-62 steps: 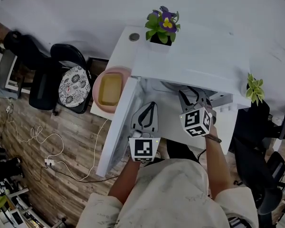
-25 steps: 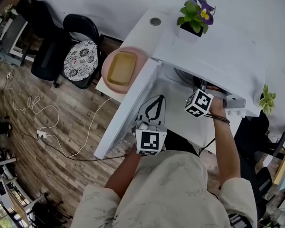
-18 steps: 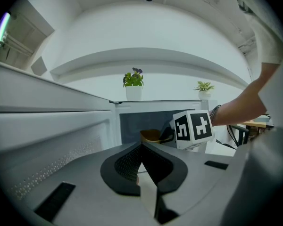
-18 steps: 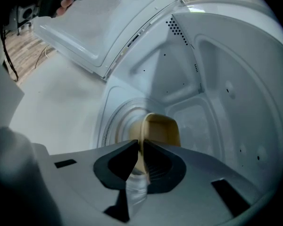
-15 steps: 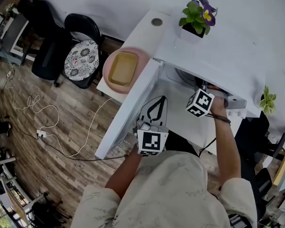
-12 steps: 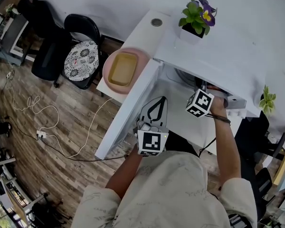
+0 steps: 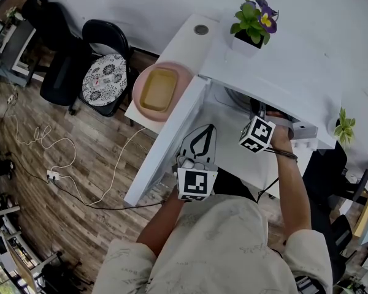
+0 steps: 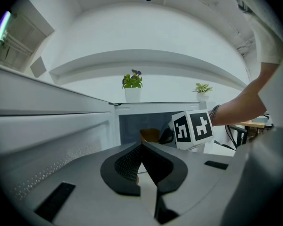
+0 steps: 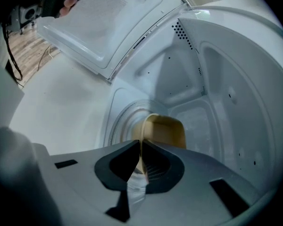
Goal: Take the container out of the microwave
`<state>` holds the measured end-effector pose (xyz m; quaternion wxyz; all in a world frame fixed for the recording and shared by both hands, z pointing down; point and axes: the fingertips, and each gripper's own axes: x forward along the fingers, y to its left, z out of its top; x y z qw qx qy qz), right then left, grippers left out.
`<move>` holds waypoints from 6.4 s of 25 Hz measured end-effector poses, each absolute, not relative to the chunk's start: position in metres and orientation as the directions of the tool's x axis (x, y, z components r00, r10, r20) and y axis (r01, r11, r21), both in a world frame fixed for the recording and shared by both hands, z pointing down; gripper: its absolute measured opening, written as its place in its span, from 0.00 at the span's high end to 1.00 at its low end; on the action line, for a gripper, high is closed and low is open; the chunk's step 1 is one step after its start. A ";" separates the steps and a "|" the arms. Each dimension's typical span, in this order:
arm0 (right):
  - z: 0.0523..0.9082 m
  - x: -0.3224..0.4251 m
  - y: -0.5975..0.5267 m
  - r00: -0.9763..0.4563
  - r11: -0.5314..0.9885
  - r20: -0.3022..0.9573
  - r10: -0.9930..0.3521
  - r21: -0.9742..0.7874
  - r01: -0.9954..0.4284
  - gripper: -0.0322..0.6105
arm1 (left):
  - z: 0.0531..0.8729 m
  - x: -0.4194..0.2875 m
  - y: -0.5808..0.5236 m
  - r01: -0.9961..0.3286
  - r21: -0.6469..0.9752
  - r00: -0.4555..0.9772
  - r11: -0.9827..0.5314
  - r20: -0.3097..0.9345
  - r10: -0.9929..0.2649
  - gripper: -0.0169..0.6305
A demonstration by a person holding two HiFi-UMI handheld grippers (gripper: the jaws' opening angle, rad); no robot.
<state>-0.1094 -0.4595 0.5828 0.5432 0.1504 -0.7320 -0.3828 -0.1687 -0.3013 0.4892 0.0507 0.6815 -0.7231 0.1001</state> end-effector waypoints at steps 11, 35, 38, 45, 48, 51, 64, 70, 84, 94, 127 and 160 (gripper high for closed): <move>0.575 -0.106 -0.442 -0.363 0.651 0.667 -0.651 0.736 0.186 0.90 | 0.481 -0.167 -0.292 -0.996 -0.083 -0.047 0.032 0.186 -0.981 0.96; 0.570 -0.087 -0.377 -0.351 0.637 0.656 -0.668 0.748 0.186 0.90 | 0.470 -0.154 -0.250 -0.994 -0.106 0.018 -0.035 0.159 -0.987 0.96; 0.571 -0.084 -0.364 -0.347 0.645 0.663 -0.663 0.742 0.185 0.90 | 0.469 -0.152 -0.243 -0.993 -0.113 0.028 -0.045 0.155 -0.988 0.96; 0.574 -0.073 -0.334 -0.338 0.649 0.673 -0.658 0.734 0.198 0.90 | 0.472 -0.144 -0.221 -0.993 -0.103 0.046 -0.063 0.155 -0.987 0.96; 0.573 -0.071 -0.322 -0.336 0.647 0.671 -0.661 0.737 0.197 0.90 | 0.471 -0.142 -0.214 -0.992 -0.103 0.054 -0.070 0.151 -0.987 0.96; 0.574 -0.066 -0.313 -0.325 0.649 0.675 -0.663 0.734 0.200 0.90 | 0.471 -0.141 -0.207 -0.992 -0.102 0.058 -0.074 0.150 -0.987 0.96; 0.582 -0.046 -0.266 -0.302 0.689 0.704 -0.644 0.704 0.172 0.90 | 0.479 -0.132 -0.185 -0.990 -0.086 0.094 -0.108 0.156 -0.983 0.96; 0.584 -0.032 -0.248 -0.287 0.704 0.714 -0.638 0.693 0.158 0.90 | 0.480 -0.123 -0.182 -0.987 -0.090 0.121 -0.136 0.155 -0.980 0.96; 0.600 0.013 -0.206 -0.247 0.753 0.748 -0.616 0.651 0.093 0.90 | 0.484 -0.089 -0.182 -0.976 -0.104 0.175 -0.192 0.153 -0.973 0.96; 0.608 0.042 -0.185 -0.205 0.778 0.767 -0.608 0.627 0.039 0.90 | 0.492 -0.067 -0.177 -0.965 -0.117 0.216 -0.236 0.163 -0.963 0.96; 0.571 0.099 -0.177 -0.169 0.684 0.676 -0.717 0.729 0.017 0.90 | 0.497 -0.021 -0.185 -0.940 -0.127 0.294 -0.317 0.173 -0.940 0.96; 0.532 0.093 -0.194 -0.201 0.526 0.509 -0.837 0.849 -0.042 0.90 | 0.468 -0.031 -0.184 -0.955 -0.141 0.258 -0.261 0.038 -0.965 0.96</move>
